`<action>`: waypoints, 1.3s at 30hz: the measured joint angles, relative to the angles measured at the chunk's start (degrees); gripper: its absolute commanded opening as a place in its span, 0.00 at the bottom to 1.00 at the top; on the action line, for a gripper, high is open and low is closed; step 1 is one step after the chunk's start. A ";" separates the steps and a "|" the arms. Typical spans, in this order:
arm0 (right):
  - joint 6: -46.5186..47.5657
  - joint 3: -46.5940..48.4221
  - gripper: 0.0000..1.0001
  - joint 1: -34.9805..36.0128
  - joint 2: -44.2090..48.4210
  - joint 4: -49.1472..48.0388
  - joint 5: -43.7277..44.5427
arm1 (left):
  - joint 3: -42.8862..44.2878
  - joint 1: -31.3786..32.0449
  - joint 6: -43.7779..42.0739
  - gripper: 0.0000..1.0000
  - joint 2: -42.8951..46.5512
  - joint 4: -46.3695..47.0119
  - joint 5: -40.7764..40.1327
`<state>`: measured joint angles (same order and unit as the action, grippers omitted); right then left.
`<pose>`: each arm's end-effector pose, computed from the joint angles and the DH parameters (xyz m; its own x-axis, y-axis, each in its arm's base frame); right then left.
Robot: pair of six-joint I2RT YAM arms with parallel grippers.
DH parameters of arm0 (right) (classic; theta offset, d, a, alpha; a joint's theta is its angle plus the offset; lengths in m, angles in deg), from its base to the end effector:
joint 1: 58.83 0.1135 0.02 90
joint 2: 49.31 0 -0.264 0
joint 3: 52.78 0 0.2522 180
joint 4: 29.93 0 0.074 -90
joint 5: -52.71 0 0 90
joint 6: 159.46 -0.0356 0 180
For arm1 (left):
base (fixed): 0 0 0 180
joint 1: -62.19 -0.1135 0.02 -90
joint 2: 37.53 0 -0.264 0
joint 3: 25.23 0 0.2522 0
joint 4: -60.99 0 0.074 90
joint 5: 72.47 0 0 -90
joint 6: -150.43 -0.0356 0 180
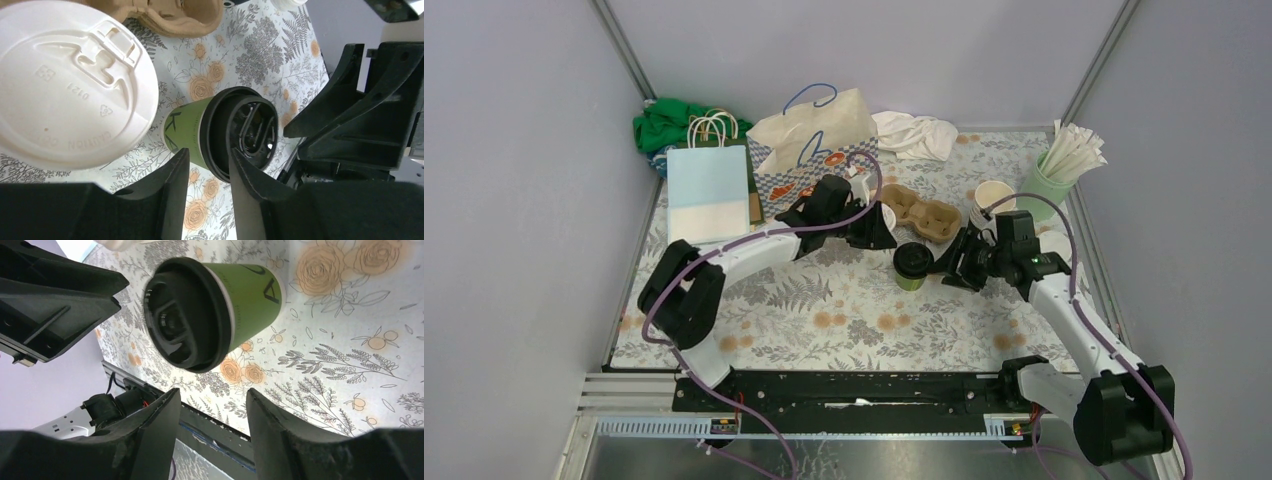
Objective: Pack the takeout coffee
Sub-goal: Close the cup lid on the coffee cup, then pick up the coffee cup from the center of the board, then move the takeout bag to the center of the board.
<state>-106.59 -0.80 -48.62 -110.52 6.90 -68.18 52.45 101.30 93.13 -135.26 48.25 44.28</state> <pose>0.2077 0.0560 0.2291 -0.8684 0.3699 -0.3301 0.0270 0.7000 0.7136 0.2858 -0.2530 0.2313 -0.8165 0.0421 -0.5757 0.4941 0.5668 -0.6593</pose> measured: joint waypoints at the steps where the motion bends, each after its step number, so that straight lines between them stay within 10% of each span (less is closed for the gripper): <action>1: 0.61 1.09 0.60 -0.04 0.50 1.16 0.42 | 0.26 0.00 -0.39 0.42 0.74 -0.74 -0.22; 8: 5.88 10.12 0.58 -0.11 1.27 7.58 4.28 | 3.63 0.00 -4.02 0.46 7.61 -7.74 -2.67; 12: 9.25 16.48 0.75 1.75 -0.83 11.21 9.38 | 4.37 0.00 -6.75 0.54 14.60 -13.51 -6.60; 19: 13.46 25.44 0.50 14.53 -7.61 15.30 23.34 | 10.45 -0.72 -12.48 0.98 26.47 -24.26 -20.24; 28: 16.90 27.30 0.39 16.06 -13.77 16.24 30.84 | 12.26 -8.76 -15.06 0.99 34.45 -29.90 -40.57; 39: 19.54 27.85 0.34 18.23 -18.91 15.04 30.91 | 16.85 -22.93 -15.82 0.93 23.17 -32.28 -37.00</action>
<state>-87.05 27.04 -30.39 -129.43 21.94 -37.27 69.31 78.37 77.31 -112.10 15.96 7.27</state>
